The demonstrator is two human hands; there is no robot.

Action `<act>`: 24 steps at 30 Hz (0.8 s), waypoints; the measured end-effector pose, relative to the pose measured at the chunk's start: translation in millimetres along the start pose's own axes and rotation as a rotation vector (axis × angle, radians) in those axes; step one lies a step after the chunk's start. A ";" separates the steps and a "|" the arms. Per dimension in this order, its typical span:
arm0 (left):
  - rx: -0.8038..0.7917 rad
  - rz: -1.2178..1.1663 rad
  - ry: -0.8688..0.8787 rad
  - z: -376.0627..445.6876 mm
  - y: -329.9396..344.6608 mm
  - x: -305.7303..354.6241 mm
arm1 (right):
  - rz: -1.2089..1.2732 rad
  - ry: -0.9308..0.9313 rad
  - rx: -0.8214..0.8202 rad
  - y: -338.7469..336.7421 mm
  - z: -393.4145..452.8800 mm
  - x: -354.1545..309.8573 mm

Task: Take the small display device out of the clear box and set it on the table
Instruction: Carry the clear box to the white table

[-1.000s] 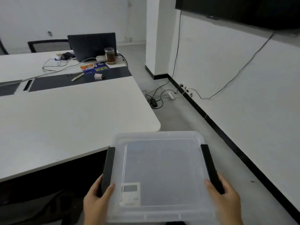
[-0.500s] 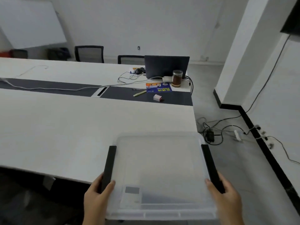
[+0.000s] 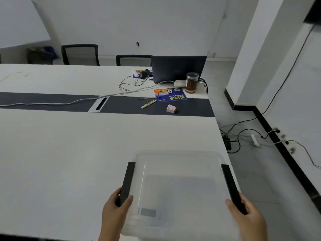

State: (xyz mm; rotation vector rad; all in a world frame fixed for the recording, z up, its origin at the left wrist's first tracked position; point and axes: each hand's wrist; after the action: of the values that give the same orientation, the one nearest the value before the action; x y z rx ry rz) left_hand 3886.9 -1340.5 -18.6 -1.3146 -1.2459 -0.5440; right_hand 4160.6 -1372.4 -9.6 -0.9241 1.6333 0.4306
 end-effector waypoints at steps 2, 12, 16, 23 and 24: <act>-0.019 0.077 -0.003 11.6 -2.7 -2.8 | -0.037 0.032 0.009 10.5 -3.9 1.9; 0.067 0.754 0.516 50.8 14.4 10.8 | -0.583 -0.046 -0.180 25.2 15.3 -15.0; -0.130 0.959 0.774 51.3 54.0 9.0 | -0.687 -0.063 -0.185 32.6 26.4 -16.5; -0.120 1.075 0.792 44.0 73.2 4.8 | -0.795 -0.214 -0.131 32.1 26.8 -13.3; -0.108 1.084 0.789 43.7 72.5 4.1 | -0.838 -0.227 -0.129 31.4 26.4 -14.2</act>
State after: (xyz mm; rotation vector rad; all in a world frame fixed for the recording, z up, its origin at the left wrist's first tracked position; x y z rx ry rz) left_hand 3935.8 -1280.9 -53.7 -1.4316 0.1985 -0.2657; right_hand 4154.6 -1329.4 -9.7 -1.4904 0.9025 0.0486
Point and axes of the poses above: each hand's wrist, its own z-axis towards the middle knuckle, its own y-axis out of the palm, x = y × z, and after that the axes turned 11 degrees about z, right-handed
